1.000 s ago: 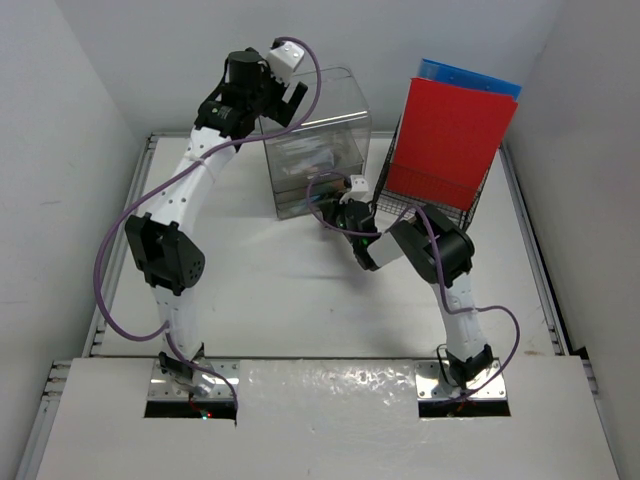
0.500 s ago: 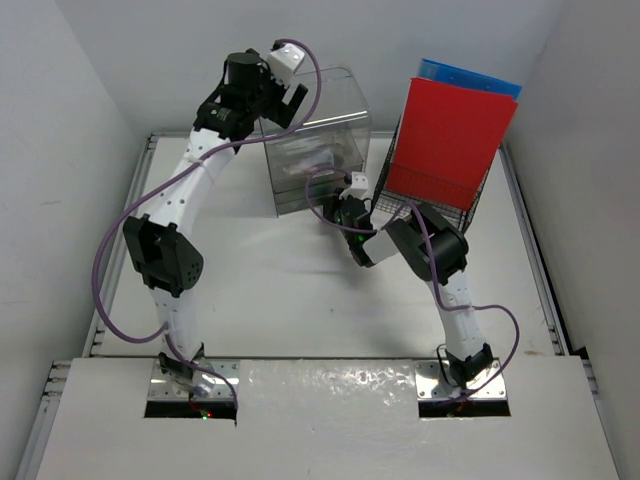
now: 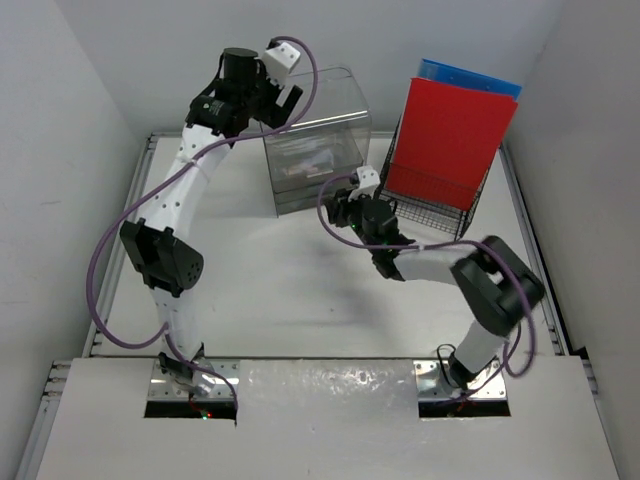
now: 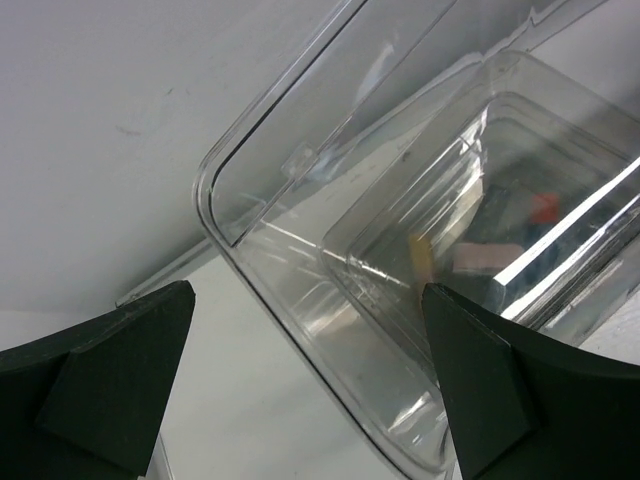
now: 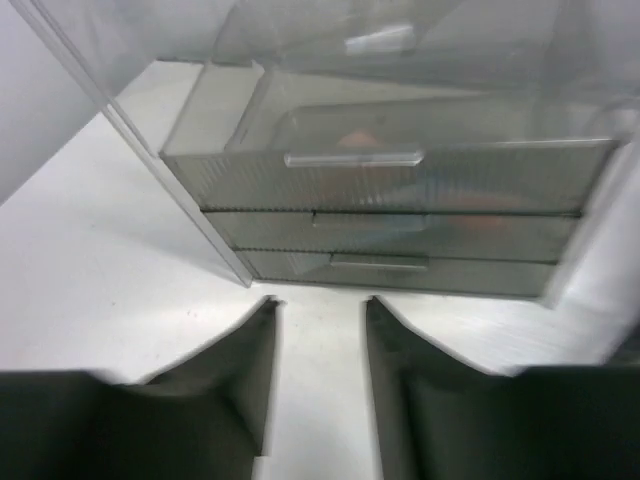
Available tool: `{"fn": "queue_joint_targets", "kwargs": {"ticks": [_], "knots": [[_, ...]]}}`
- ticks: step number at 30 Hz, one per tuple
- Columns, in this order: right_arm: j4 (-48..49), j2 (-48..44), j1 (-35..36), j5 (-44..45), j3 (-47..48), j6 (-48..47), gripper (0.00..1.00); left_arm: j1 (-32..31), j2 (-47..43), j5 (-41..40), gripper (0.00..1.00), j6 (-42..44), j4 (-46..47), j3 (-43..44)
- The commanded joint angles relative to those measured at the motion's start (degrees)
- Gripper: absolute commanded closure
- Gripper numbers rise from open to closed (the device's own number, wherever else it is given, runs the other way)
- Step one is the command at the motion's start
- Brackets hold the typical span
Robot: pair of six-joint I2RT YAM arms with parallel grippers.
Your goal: Organize the desk
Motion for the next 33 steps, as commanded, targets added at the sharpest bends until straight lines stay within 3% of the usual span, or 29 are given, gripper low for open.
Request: {"fn": "queue_joint_targets", "kwargs": {"ticks": [1,3,5,6,7,8,10,11,13,16,18,23,33], "knots": [[-19.41,-9.2,-0.15,2.36,-0.71,-8.58,0.57,0.02,-4.94,-2.07,0.04,-1.83,-2.4,3.03],[-33.7,-14.54,-0.15,6.67,1.14,-9.99,0.41,0.02,-7.4,-2.59,0.0,-1.92,-3.71,3.82],[-40.53,-18.34,-0.32,10.27,1.41,-11.84,0.28,0.02,-9.08,-5.13,0.0,-1.48,-6.08,4.79],[-45.17,-22.71,-0.5,14.21,0.27,-12.63,0.13,0.37,-11.61,-8.28,0.0,-1.48,-6.52,2.79],[-47.04,-25.19,-0.5,16.07,0.26,-13.07,0.05,0.81,-13.29,-9.44,0.0,-1.48,-6.53,0.68],[-48.98,-27.56,-0.93,17.74,-0.96,-13.69,0.01,1.68,-15.31,-9.63,0.0,-1.56,-5.74,-2.21],[-57.66,-33.7,-2.77,19.34,-0.53,-14.65,0.01,6.23,-21.46,-6.05,0.0,-3.4,-3.81,-12.75],[-64.31,-35.3,-6.18,19.52,0.86,-14.66,0.01,7.83,-24.44,-5.07,0.0,-4.63,-2.67,-16.26],[-68.75,-40.12,-11.88,21.18,0.88,-15.45,0.01,12.31,-26.57,-2.26,0.0,-6.3,-1.96,-24.45],[-69.83,-45.67,-21.54,20.41,-1.31,-16.06,0.01,20.91,-29.65,9.33,0.0,-9.11,1.88,-34.9],[-69.92,-47.35,-27.1,18.04,-2.2,-14.06,0.01,24.09,-30.53,12.24,0.0,-10.7,6.02,-43.84],[-61.58,-48.25,-47.41,1.51,-7.29,-6.15,0.01,24.19,-28.26,14.62,0.0,-13.34,15.44,-55.75],[-60.6,-51.67,-49.45,19.78,-15.29,5.64,0.01,24.19,-27.02,16.03,0.0,-13.43,19.4,-61.04]]}}
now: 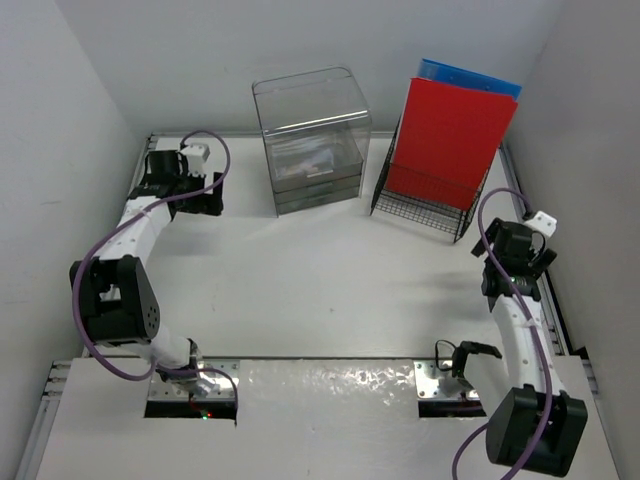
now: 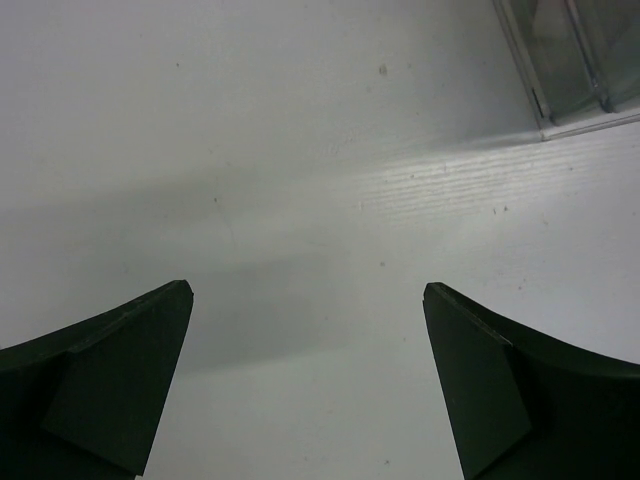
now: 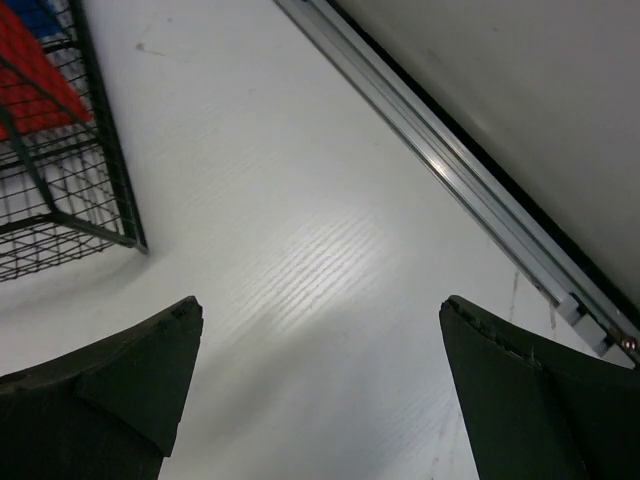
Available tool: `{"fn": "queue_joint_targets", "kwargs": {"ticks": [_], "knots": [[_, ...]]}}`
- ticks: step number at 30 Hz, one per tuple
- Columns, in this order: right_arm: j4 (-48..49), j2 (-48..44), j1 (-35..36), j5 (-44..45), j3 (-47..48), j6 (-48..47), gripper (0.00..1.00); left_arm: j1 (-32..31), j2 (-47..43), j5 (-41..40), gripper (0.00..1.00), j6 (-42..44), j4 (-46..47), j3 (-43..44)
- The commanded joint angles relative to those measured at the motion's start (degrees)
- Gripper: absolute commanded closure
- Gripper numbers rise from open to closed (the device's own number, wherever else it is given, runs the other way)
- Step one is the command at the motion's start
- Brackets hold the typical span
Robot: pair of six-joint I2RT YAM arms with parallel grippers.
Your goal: Organize the desk
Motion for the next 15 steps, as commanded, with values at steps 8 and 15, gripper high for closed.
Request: {"fn": "queue_joint_targets", "kwargs": {"ticks": [8,15], "knots": [[3.18,-3.72,-0.03,10.72,-0.67,12.08,0.01,-0.09,-1.83,4.04,0.0,-1.17,4.45,1.1],[3.62,-4.51,-0.03,12.48,-1.55,11.56,0.01,-0.09,-1.4,4.48,0.0,-0.9,4.36,1.01]]}}
